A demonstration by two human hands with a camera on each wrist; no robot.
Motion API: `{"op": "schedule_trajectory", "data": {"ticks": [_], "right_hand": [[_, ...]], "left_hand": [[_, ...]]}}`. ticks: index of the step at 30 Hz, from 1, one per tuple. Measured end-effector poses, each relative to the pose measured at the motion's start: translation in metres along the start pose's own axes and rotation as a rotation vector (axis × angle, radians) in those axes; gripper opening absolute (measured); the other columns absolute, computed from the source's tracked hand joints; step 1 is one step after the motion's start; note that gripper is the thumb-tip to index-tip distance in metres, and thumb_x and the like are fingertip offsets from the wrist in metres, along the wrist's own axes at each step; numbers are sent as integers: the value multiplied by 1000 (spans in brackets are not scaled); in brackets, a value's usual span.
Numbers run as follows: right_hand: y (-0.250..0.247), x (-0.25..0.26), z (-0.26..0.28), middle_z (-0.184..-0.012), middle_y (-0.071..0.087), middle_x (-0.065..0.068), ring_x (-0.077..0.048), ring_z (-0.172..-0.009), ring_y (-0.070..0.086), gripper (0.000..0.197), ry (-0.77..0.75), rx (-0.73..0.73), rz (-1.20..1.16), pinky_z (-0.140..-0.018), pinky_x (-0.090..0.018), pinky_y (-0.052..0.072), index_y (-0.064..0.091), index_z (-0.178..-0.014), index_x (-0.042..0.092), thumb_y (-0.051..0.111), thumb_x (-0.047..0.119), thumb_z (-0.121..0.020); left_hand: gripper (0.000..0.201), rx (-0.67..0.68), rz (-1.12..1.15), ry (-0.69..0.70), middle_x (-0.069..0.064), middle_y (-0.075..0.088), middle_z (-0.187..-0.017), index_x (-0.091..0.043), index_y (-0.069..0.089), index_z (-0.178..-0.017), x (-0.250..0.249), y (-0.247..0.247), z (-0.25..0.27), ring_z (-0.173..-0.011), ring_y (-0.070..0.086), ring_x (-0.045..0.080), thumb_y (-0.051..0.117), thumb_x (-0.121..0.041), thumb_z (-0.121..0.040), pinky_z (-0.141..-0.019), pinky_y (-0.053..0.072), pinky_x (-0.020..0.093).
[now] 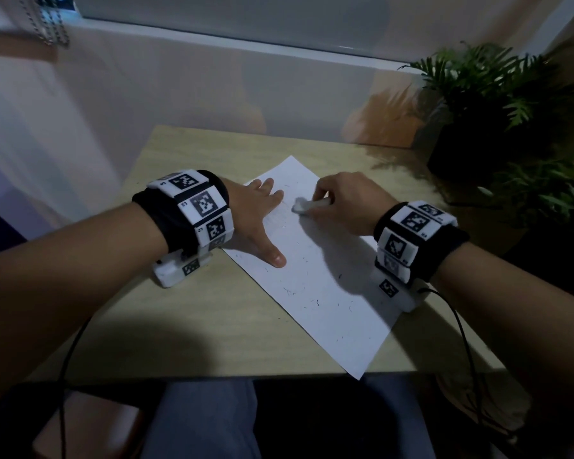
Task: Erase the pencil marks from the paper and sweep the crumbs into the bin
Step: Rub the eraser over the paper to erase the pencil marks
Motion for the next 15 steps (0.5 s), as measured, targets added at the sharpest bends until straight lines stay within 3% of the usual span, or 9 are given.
{"op": "schedule_trajectory", "data": {"ticks": [3, 7, 11, 13, 15], "right_hand": [[-7, -11, -5, -83, 62, -3, -27, -77, 56, 31, 96, -54, 84, -62, -33, 41, 55, -75, 22, 60, 50, -87], [0, 4, 9, -76, 61, 2, -20, -72, 56, 31, -70, 11, 6, -57, -32, 39, 61, -80, 19, 61, 48, -90], [-5, -9, 5, -81, 63, 2, -19, -73, 56, 36, 28, 5, -8, -61, -32, 40, 62, -80, 24, 62, 59, -86], [-6, -14, 2, -83, 61, -3, -25, -75, 55, 32, 98, -42, 101, -59, -32, 37, 52, -75, 24, 59, 52, -89], [-2, -5, 7, -79, 57, -2, -27, -73, 54, 29, 43, -42, 120, -56, -34, 37, 49, -75, 23, 56, 46, -90]], "left_hand": [[154, 0, -1, -2, 1, -27, -166, -22, -20, -158, 0, 0, 0, -155, -16, 19, 43, -99, -41, -126, 4, 48], [141, -15, -23, -12, 1, -27, -166, -22, -20, -158, -1, 0, 0, -155, -17, 19, 54, -93, -62, -126, 4, 48], [148, -4, -5, -13, 0, -27, -166, -22, -21, -158, -1, 1, 1, -155, -17, 18, 49, -96, -51, -126, 4, 49], [149, -6, -7, -12, 0, -28, -165, -23, -21, -158, -1, 1, 1, -155, -16, 18, 46, -98, -47, -127, 4, 49], [149, -12, -16, -11, -1, -27, -165, -23, -21, -158, 0, 2, 0, -155, -16, 17, 44, -99, -47, -127, 5, 49]]}}
Point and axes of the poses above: each hand's wrist, its own z-axis away from the middle knuckle, its own y-axis out of the palm, x = y × z, the point moved 3 cm from there along -z, towards the middle knuckle
